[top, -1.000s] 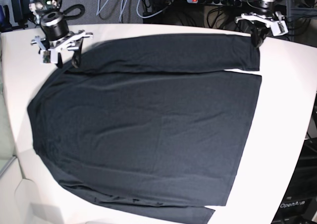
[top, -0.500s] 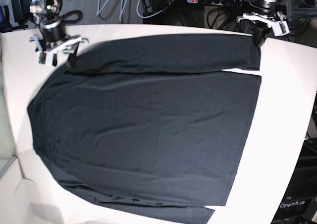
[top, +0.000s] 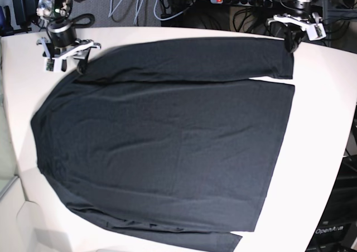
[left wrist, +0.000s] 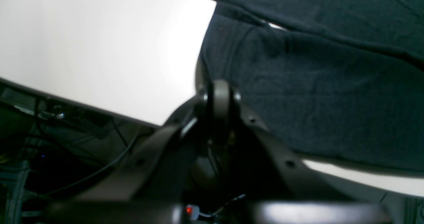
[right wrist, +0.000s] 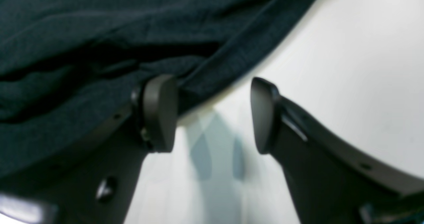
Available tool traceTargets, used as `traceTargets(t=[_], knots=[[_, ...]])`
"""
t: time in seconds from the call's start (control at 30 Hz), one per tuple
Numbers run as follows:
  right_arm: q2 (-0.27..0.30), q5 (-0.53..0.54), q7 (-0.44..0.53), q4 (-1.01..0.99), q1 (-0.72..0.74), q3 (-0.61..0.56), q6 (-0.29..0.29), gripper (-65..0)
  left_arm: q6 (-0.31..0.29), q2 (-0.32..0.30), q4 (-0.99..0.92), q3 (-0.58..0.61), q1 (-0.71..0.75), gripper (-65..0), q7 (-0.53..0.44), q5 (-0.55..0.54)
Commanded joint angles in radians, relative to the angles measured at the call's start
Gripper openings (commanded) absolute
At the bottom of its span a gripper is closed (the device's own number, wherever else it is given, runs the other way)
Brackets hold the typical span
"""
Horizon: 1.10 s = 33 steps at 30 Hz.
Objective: Fold the T-shirt properly
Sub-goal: 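Close the right gripper on the shirt edge near the shoulder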
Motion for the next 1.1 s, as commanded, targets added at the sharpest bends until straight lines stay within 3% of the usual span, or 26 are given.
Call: traceTargets(t=[0.0, 0.3, 1.07], knots=[[0.009, 0.005, 0.024, 0.015, -0.003, 0.0, 0.007, -29.2, -0.001, -0.019, 0.006, 0.001, 0.005, -65.0, 0.0, 0.002], [0.009, 0.005, 0.024, 0.011, 0.011, -0.043, 0.007, -29.4, -0.001, -0.019, 0.006, 0.001, 0.005, -65.0, 0.002, 0.002], [0.009, 0.005, 0.027, -0.071, 0.047, -0.023, 0.007, -29.5, -0.001, -0.019, 0.006, 0.001, 0.013, -65.0, -0.001, 0.002]])
